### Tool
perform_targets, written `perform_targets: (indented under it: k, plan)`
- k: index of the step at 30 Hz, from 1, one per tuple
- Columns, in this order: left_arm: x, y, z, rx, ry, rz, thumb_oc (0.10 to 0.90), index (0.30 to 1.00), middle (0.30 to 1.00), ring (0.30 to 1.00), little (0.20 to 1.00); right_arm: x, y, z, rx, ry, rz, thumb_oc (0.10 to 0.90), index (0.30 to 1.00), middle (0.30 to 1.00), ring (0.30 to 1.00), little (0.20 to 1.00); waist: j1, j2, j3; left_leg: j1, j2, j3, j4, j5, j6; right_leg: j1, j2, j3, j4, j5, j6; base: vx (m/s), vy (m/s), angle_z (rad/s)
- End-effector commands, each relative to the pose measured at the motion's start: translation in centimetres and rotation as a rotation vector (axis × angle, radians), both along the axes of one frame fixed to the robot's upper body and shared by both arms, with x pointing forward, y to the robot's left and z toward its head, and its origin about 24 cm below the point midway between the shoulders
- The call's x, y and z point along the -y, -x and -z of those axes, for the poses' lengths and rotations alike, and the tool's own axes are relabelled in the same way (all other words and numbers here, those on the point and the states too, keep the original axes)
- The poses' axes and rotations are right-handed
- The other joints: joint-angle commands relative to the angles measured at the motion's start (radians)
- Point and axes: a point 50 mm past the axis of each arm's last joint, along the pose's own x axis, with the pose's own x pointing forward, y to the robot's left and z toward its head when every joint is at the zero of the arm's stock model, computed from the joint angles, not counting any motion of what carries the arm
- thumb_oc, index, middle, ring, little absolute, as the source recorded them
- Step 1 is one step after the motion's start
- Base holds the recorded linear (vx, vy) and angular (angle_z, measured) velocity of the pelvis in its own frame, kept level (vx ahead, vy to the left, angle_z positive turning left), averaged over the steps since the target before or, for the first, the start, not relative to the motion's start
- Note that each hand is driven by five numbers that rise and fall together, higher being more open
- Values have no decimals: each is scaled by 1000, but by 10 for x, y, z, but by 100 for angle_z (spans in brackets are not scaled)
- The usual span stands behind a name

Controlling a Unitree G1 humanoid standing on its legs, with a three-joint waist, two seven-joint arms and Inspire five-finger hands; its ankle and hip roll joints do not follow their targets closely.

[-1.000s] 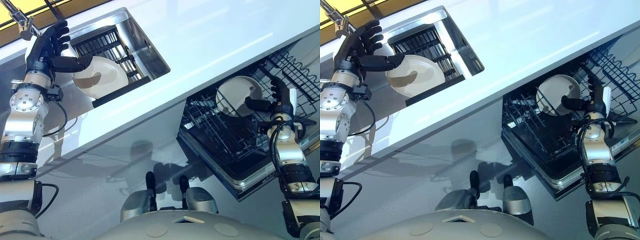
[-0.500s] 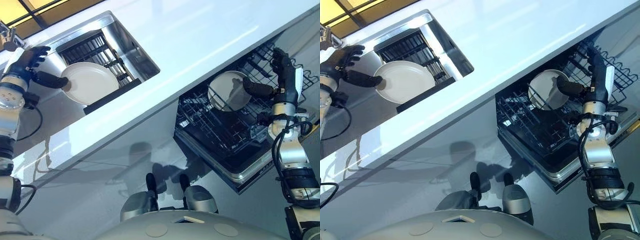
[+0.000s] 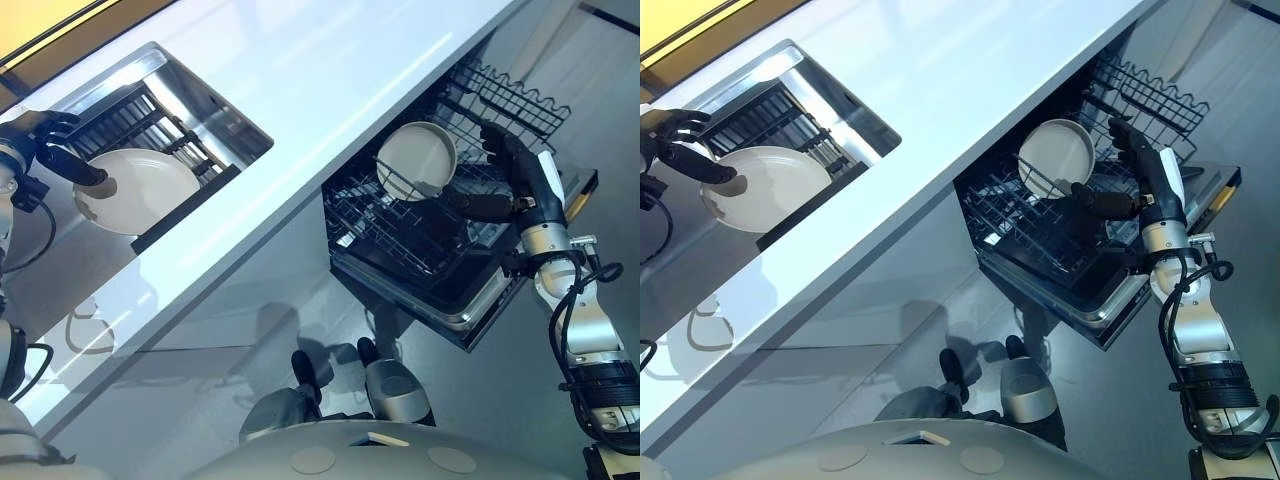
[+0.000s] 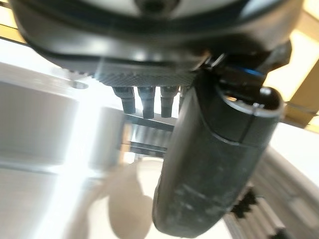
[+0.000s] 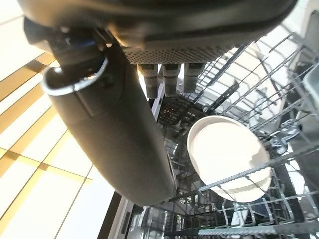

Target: Pick up plates and place into dishwasher.

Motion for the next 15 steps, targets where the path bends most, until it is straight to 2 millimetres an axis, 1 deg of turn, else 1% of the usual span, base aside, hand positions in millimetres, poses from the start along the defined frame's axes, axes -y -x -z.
perform_targets:
  k: [1, 4, 6, 7, 8, 9, 10, 11, 12, 13, 14, 15]
  plan:
    - [4, -4, -65, 319, -52, -13, 800, 900, 900, 900, 900, -12, 2, -42, 205, 88, -124, 800, 900, 900, 900, 900, -1, 36, -150, 13, -69, -25, 73, -171, 48, -75, 4, 7, 108, -12, 88, 16, 2, -11]
    - [17, -9, -78, 506, -7, 25, 800, 900, 900, 900, 900, -14, 3, -35, 175, 72, -137, 800, 900, 900, 900, 900, -3, 32, -155, 15, -69, -23, 70, -171, 48, -77, 4, 10, 110, -13, 89, 6, -1, -1]
    - [27, -6, -93, 700, -54, 44, 800, 900, 900, 900, 900, -16, 5, -28, 160, 66, -146, 800, 900, 900, 900, 900, -1, 27, -158, 18, -68, -23, 66, -172, 49, -77, 4, 11, 111, -13, 87, 0, 0, 0]
    - [30, -4, -97, 762, -85, 48, 800, 900, 900, 900, 900, -17, 6, -25, 152, 59, -152, 800, 900, 900, 900, 900, 1, 25, -159, 18, -68, -23, 66, -172, 49, -77, 5, 10, 111, -14, 87, 20, -36, 1]
    - [34, 0, -101, 826, -149, 52, 800, 900, 900, 900, 900, -19, 8, -20, 136, 60, -161, 800, 900, 900, 900, 900, 3, 23, -161, 18, -67, -23, 66, -172, 49, -77, 5, 9, 110, -14, 86, 16, -40, 1]
    - [38, 4, -104, 863, -280, 60, 800, 900, 900, 900, 900, -21, 9, -16, 124, 63, -166, 800, 900, 900, 900, 900, 8, 17, -162, 19, -67, -23, 66, -173, 48, -76, 5, 9, 108, -14, 85, 12, -36, 1]
    - [38, 6, -104, 872, -325, 59, 800, 900, 900, 900, 900, -21, 10, -16, 118, 62, -170, 800, 900, 900, 900, 900, 9, 16, -162, 19, -66, -24, 65, -172, 48, -76, 6, 9, 107, -14, 84, 0, -35, 1]
    - [38, 12, -102, 886, -420, 66, 800, 900, 900, 900, 900, -21, 11, -14, 107, 57, -175, 800, 900, 900, 900, 900, 15, 12, -162, 19, -65, -25, 65, -172, 47, -77, 6, 7, 107, -12, 83, -11, -31, 0]
    - [38, 16, -99, 870, -540, 75, 800, 900, 900, 900, 900, -21, 12, -12, 96, 51, -175, 800, 900, 900, 900, 900, 19, 9, -162, 18, -65, -27, 65, -172, 47, -78, 7, 4, 106, -12, 81, -15, -31, 0]
    - [38, 18, -98, 864, -594, 79, 800, 900, 900, 900, 900, -21, 12, -12, 93, 51, -176, 800, 900, 900, 900, 900, 21, 8, -162, 18, -65, -27, 65, -172, 47, -78, 7, 3, 106, -12, 81, 0, 0, 0]
    - [35, 24, -94, 836, -724, 93, 800, 900, 900, 900, 900, -19, 13, -12, 81, 50, -181, 800, 900, 900, 900, 900, 24, 7, -162, 18, -64, -27, 63, -170, 45, -79, 7, 0, 105, -10, 82, 0, 0, 0]
    - [32, 28, -93, 826, -766, 98, 800, 900, 900, 900, 900, -17, 14, -11, 76, 47, -181, 800, 900, 900, 900, 900, 26, 6, -163, 18, -62, -27, 63, -169, 45, -78, 7, -3, 103, -10, 81, 0, 0, 0]
